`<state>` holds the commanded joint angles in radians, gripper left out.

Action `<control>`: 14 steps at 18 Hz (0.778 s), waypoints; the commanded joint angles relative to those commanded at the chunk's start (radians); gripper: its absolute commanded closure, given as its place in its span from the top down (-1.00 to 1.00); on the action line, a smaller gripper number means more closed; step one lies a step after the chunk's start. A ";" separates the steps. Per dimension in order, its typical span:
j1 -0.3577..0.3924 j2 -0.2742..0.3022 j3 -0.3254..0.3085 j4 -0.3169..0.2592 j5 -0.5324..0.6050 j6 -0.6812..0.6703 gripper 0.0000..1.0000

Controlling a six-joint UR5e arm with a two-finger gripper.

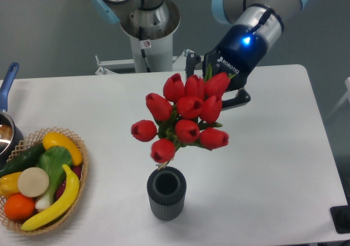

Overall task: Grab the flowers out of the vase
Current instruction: 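Lift the tulips straight up out of the black vase, then carry the held tulips sideways away from the vase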

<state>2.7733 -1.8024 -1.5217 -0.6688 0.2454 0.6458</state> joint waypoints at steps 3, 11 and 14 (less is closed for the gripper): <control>0.029 -0.017 0.002 0.000 0.005 0.046 -0.74; 0.129 -0.078 -0.015 -0.003 0.070 0.201 -1.00; 0.134 -0.081 -0.034 -0.003 0.201 0.264 -1.00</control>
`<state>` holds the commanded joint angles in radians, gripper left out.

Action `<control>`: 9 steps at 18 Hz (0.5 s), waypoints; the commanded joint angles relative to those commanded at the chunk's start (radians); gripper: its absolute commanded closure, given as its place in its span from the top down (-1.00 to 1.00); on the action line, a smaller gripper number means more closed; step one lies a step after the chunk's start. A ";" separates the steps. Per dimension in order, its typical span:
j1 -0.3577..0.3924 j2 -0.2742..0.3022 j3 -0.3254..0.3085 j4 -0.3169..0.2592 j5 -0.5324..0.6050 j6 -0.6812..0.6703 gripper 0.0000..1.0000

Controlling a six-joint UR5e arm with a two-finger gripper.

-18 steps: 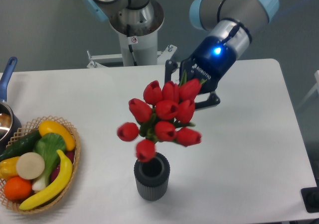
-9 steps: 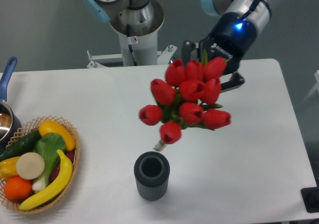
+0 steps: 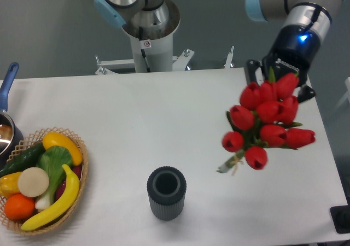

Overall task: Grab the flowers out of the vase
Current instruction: 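Carry the held tulips sideways away from the vase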

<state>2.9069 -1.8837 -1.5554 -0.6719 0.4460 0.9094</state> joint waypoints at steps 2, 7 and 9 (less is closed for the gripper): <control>0.000 0.003 -0.020 -0.003 0.098 0.017 -1.00; -0.005 0.008 -0.060 -0.002 0.263 0.049 -0.92; -0.006 0.012 -0.069 -0.005 0.336 0.129 -0.91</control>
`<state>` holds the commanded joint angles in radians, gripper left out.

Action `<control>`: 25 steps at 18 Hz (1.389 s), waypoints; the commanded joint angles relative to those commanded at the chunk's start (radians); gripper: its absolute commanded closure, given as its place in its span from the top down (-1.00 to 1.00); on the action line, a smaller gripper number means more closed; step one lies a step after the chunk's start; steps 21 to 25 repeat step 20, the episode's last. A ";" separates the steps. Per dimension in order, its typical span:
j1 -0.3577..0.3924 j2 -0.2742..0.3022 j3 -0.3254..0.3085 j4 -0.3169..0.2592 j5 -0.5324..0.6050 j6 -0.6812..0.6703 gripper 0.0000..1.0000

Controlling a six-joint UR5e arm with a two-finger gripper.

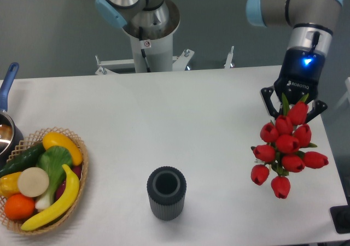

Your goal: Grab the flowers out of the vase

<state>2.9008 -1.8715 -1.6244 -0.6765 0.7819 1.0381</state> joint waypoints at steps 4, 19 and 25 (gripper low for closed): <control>-0.009 0.017 -0.048 -0.005 0.123 0.091 -0.74; -0.202 -0.069 0.070 -0.301 0.715 0.310 -0.71; -0.218 -0.074 0.072 -0.299 0.738 0.307 -0.71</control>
